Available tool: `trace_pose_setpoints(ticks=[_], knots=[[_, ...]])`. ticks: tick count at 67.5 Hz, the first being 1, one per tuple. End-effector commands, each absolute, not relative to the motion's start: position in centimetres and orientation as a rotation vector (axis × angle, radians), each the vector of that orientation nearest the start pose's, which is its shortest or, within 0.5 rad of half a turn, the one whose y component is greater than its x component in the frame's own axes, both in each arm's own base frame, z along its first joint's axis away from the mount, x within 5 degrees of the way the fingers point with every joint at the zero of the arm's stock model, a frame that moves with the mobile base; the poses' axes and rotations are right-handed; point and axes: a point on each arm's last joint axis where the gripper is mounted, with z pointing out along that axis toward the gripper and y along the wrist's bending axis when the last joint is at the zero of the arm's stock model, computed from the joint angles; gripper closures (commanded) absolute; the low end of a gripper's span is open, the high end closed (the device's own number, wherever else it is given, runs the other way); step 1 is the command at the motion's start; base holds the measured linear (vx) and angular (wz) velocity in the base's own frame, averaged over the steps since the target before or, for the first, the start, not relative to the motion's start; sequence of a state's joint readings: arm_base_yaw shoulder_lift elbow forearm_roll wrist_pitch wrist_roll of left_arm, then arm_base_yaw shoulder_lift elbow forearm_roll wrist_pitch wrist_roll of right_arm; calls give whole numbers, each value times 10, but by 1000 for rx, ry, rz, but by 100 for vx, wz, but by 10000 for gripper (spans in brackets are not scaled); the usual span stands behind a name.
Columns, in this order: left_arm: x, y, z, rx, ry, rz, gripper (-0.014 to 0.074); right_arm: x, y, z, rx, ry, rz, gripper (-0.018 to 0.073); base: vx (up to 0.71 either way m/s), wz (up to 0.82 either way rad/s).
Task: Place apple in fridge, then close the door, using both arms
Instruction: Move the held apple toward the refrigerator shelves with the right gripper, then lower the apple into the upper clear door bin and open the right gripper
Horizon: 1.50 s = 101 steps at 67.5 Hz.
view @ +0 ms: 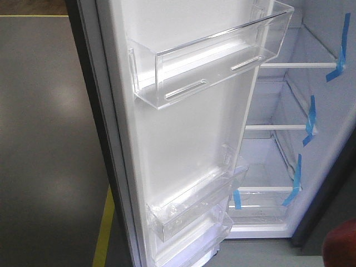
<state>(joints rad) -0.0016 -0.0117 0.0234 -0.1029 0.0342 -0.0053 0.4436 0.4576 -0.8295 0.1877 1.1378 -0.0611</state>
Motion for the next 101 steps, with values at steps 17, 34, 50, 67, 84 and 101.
trace_pose_setpoints(ticks=[17,34,50,67,84,101], knots=[[56,0,202,-90,1461,-92,602,41,37,369,-551,2115,457,363,0,0],[56,0,202,-90,1461,-92,602,41,37,369,-551,2115,457,363,0,0],[56,0,202,-90,1461,-92,602,42,37,371,-540,2087,457,363,0,0],[56,0,202,-90,1461,-92,602,59,39,394,-419,1871,461,363,0,0],[56,0,202,-90,1461,-92,602,104,56,450,-336,1659,464,358,0,0],[56,0,202,-90,1461,-92,602,159,80,496,-324,1552,440,356,0,0]])
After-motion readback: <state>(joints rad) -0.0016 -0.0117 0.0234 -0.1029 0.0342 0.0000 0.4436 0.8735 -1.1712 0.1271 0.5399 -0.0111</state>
